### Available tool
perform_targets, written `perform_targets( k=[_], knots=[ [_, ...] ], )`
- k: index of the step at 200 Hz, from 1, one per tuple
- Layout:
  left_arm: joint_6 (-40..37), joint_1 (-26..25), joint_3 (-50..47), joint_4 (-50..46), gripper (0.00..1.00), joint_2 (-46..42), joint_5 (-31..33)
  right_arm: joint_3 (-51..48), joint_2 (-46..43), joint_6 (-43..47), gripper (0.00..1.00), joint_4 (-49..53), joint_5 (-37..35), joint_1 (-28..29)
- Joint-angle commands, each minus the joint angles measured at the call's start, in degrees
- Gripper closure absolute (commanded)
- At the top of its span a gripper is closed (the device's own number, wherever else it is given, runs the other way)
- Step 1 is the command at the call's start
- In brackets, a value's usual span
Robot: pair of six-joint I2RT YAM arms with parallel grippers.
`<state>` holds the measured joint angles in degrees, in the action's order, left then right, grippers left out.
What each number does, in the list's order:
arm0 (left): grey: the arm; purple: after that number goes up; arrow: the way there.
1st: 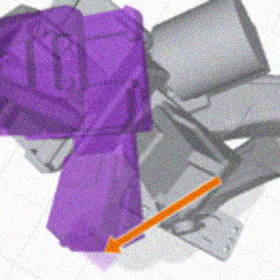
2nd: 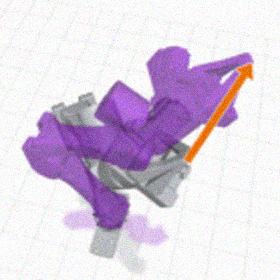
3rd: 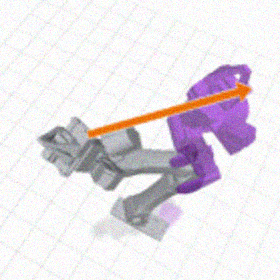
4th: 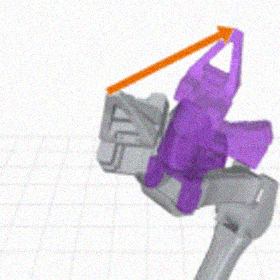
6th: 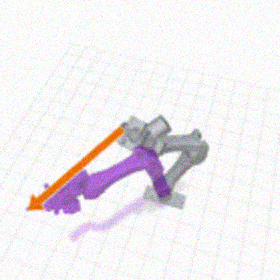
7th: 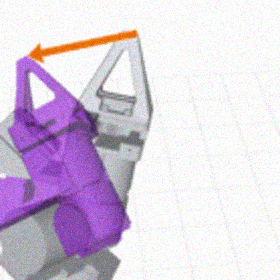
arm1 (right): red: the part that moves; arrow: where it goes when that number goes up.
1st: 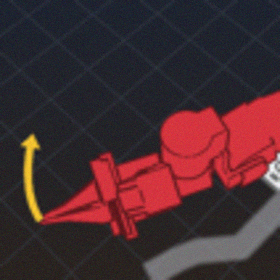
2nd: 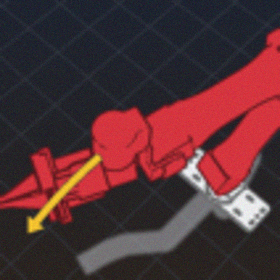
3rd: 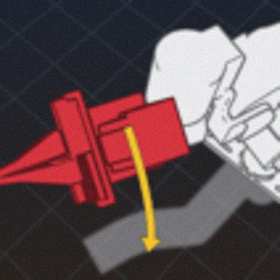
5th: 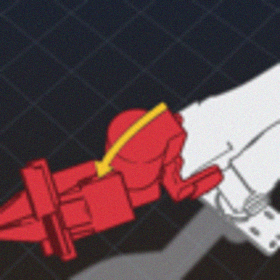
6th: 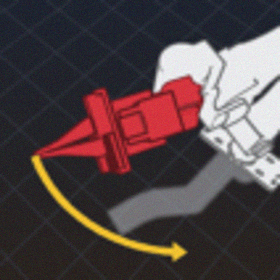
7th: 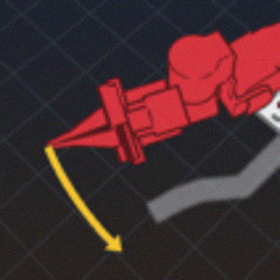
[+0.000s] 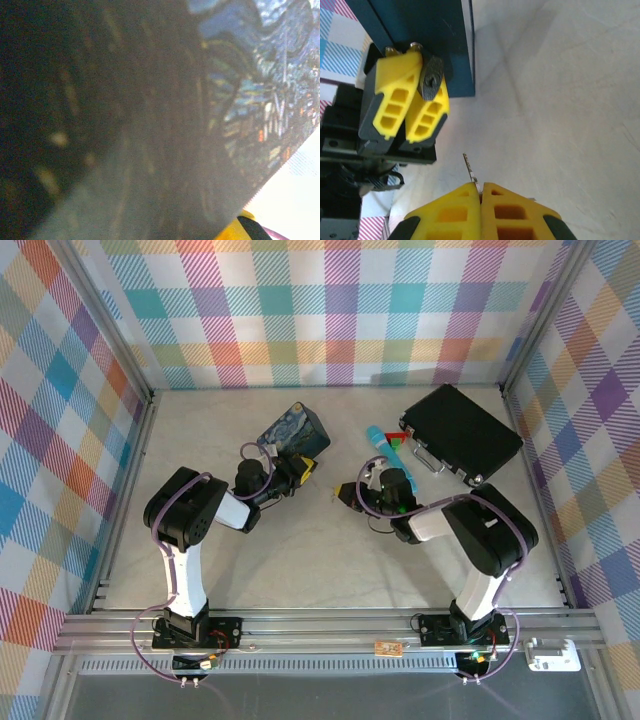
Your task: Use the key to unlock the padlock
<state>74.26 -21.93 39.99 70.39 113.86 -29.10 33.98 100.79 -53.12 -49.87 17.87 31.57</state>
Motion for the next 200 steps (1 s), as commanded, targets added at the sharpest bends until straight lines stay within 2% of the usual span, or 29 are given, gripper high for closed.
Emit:
perform_targets(
  k=[1,113,200],
  knots=[
    [3.25,0.05,-0.99,2.91,1.00,0.57,-1.96,3.31,2.05,-1.44,1.00,-6.32,0.85,0.27],
    [2.64,-0.13,-1.07,3.17,1.00,0.31,-1.69,10.02,8.59,-2.51,1.00,-7.72,2.18,1.47],
    [3.02,-0.39,-0.52,3.81,1.00,1.04,-1.41,7.58,8.20,-2.90,1.00,-10.62,-1.60,1.48]
  ],
)
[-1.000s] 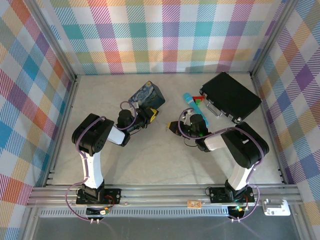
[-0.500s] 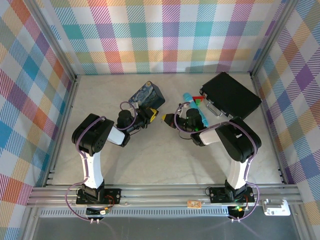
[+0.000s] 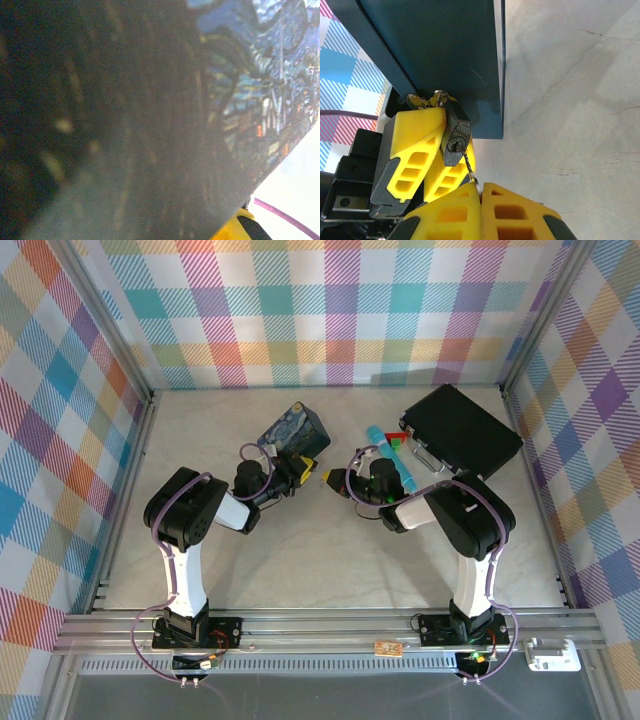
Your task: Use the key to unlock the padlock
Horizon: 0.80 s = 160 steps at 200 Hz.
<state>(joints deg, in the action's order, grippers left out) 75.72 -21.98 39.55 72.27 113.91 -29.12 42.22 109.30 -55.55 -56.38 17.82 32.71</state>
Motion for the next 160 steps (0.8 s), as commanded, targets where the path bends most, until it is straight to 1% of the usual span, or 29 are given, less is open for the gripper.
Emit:
perform_targets(
  k=[1,62,89,160],
  knots=[
    [1.54,-0.35,-0.09,1.92,1.00,1.03,-1.34,-0.74,-0.31,-0.50,1.00,-4.14,-1.56,0.34],
    [1.65,-0.61,0.17,2.18,1.00,1.14,-0.78,-2.66,-1.80,-0.53,1.00,-5.33,-2.78,0.34],
    [1.60,-0.79,0.34,2.01,1.00,1.07,-0.66,-2.42,-1.62,-0.88,1.00,-5.98,-1.67,0.46],
    [1.44,-1.19,0.50,1.82,1.00,1.51,-0.32,-3.37,-1.85,-1.00,1.00,-7.61,-1.82,1.02]
  ],
)
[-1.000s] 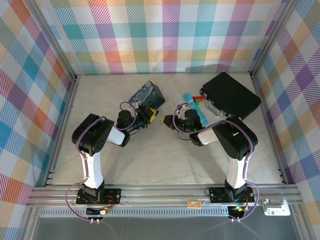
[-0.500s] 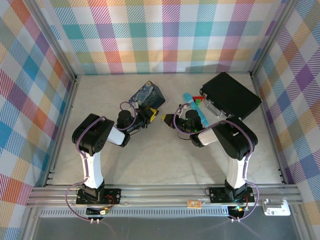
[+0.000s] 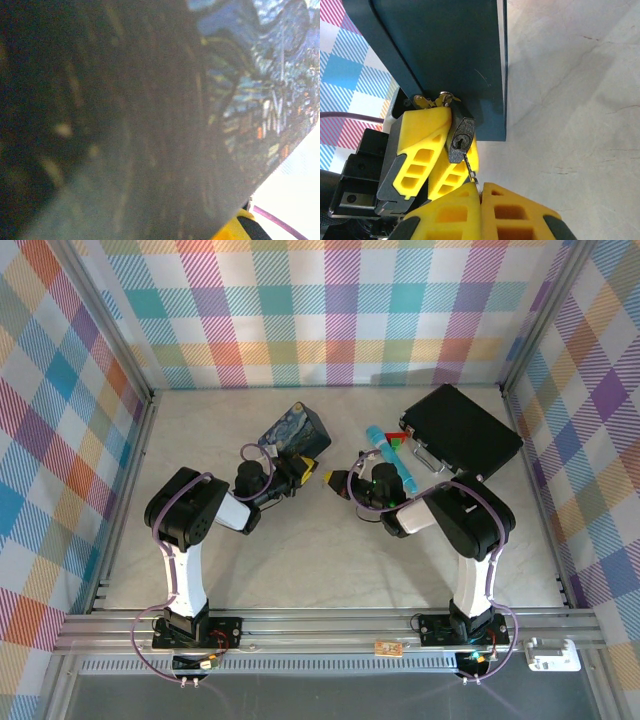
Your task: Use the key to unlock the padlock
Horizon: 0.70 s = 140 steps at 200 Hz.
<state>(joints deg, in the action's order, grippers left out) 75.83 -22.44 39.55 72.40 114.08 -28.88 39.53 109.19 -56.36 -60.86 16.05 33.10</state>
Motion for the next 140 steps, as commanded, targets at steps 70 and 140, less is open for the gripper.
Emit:
perform_targets(
  k=[70,140],
  knots=[
    [1.59,-0.85,1.04,1.91,1.00,1.84,-0.65,-1.97,-2.32,0.61,1.00,-4.28,-1.97,1.00],
    [1.73,-0.94,1.06,1.82,1.00,1.63,-0.82,-2.32,-2.30,0.81,1.00,-5.56,-2.72,1.01]
  ],
)
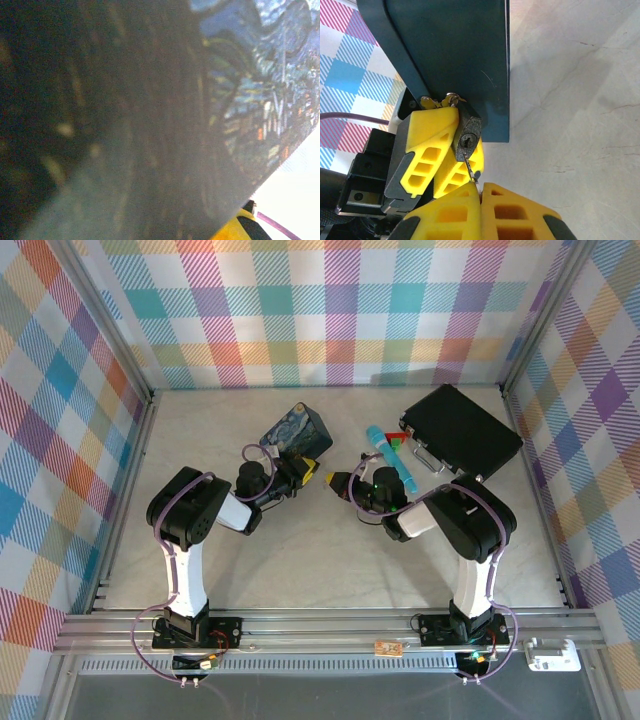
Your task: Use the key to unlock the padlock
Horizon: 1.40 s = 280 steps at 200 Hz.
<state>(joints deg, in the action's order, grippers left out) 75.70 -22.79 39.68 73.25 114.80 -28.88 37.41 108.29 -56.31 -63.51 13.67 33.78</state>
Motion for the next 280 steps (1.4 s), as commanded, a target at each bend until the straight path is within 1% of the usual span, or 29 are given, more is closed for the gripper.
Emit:
perform_targets(
  k=[1,58,85,104,123,156,170,195,210,240,280],
  knots=[
    [1.89,-0.59,0.97,0.95,1.00,0.93,-0.82,-0.20,-1.41,0.77,1.00,-2.92,-0.33,0.33],
    [1.95,-1.27,1.89,0.93,1.00,0.76,-1.57,2.40,1.46,-0.19,1.00,-3.21,1.50,0.49],
    [1.93,-1.73,2.15,0.41,1.00,0.75,-1.80,3.36,3.34,-1.30,1.00,-4.97,2.40,0.52],
    [2.75,-1.80,1.89,1.41,1.00,1.31,-1.78,3.47,4.61,-2.22,1.00,-6.77,2.03,0.50],
    [2.87,-1.95,1.56,1.56,1.00,1.05,-1.73,3.25,4.78,-2.76,1.00,-6.66,0.09,0.56],
    [2.81,-2.14,0.83,1.59,1.00,1.04,-1.27,2.47,3.28,-2.89,1.00,-8.38,-0.56,0.54],
    [2.86,-2.10,0.90,1.48,1.00,1.11,-0.86,0.48,1.48,-2.58,1.00,-7.57,-2.30,0.50],
    [2.72,-2.16,1.74,1.24,1.00,1.56,-0.12,-3.34,-2.94,-1.10,1.00,-3.04,-6.49,0.45],
    [2.54,-2.12,1.91,1.10,1.00,1.68,0.47,-4.65,-4.98,-0.26,1.00,-0.26,-7.64,0.40],
    [2.51,-2.15,2.01,1.08,1.00,1.90,0.65,-4.53,-5.55,0.51,1.00,-0.24,-6.21,0.41],
    [2.49,-2.12,1.80,1.12,1.00,1.55,0.58,-1.12,-2.25,0.15,1.00,-1.21,-3.41,0.41]
  ],
)
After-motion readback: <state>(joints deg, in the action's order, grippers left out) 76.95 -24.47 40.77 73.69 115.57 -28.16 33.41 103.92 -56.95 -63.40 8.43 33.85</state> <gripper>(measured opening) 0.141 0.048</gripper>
